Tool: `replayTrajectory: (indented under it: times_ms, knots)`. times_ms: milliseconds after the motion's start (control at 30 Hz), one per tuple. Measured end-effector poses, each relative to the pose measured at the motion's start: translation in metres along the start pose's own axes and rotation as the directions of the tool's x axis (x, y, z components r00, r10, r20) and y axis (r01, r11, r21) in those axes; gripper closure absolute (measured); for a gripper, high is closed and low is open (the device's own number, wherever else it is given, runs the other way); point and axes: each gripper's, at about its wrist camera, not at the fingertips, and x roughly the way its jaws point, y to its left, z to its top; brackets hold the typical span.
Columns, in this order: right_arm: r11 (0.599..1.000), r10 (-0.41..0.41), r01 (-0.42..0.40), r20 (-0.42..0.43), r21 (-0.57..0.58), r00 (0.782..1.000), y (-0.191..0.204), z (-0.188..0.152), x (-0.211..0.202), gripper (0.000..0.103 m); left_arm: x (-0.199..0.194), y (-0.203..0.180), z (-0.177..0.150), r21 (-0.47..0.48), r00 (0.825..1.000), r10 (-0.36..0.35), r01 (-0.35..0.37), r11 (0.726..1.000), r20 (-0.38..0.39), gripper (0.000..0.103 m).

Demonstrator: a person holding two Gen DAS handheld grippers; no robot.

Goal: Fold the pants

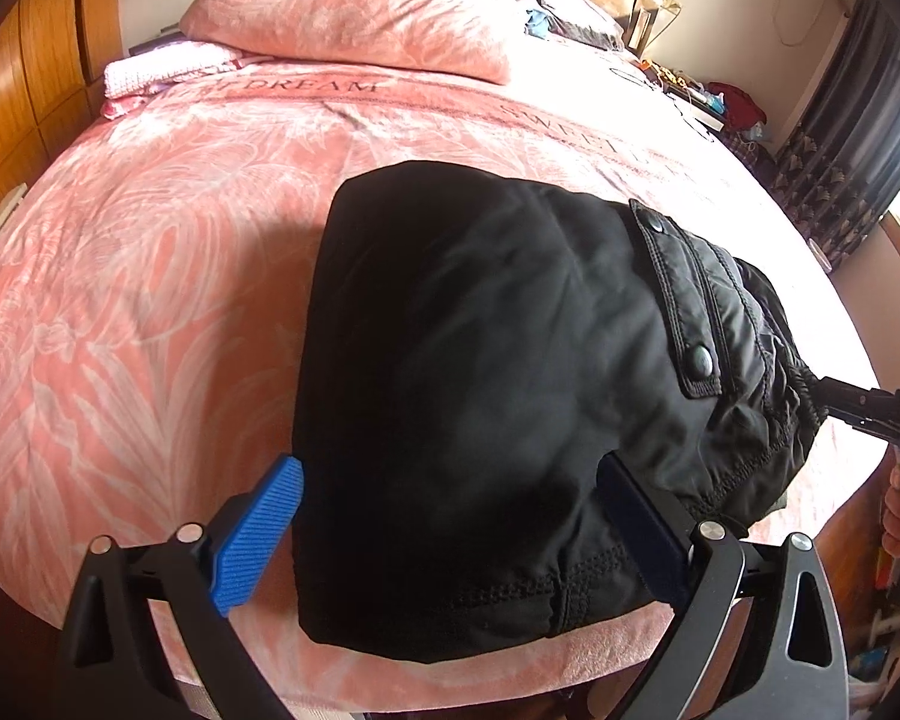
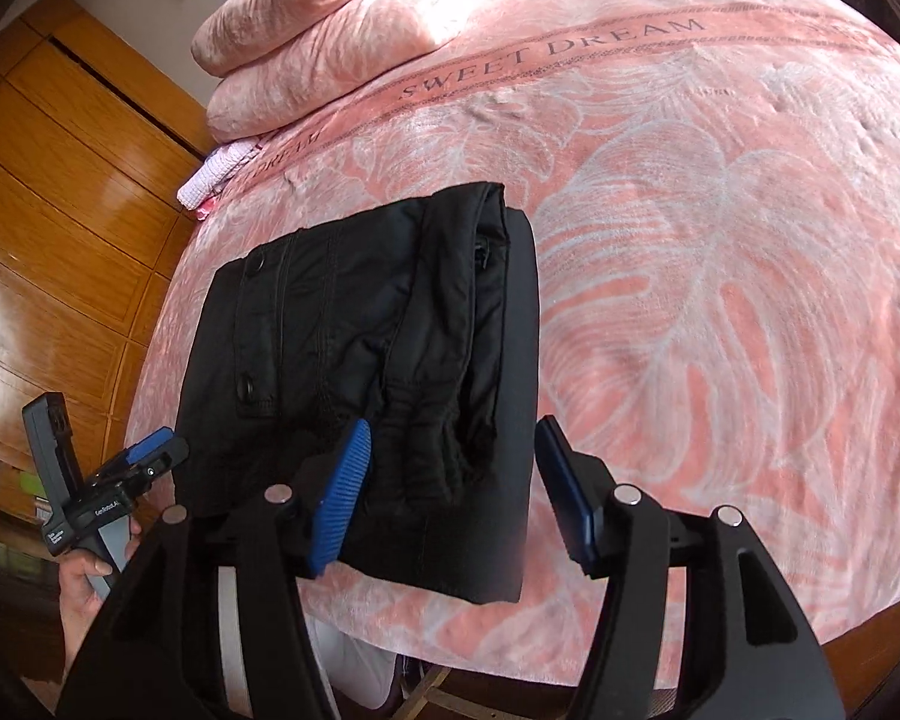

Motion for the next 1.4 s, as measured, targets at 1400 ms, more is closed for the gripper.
replayTrajectory:
  times_ms: [1400]
  knots:
    - [1.000, 0.003, -0.003, 0.003, -0.001, 1.000, 0.001, -0.022, -0.001, 0.060, 0.034, 0.072, -0.003, -0.222, 0.954, -0.291, 0.268, 0.937, -0.075, 0.004]
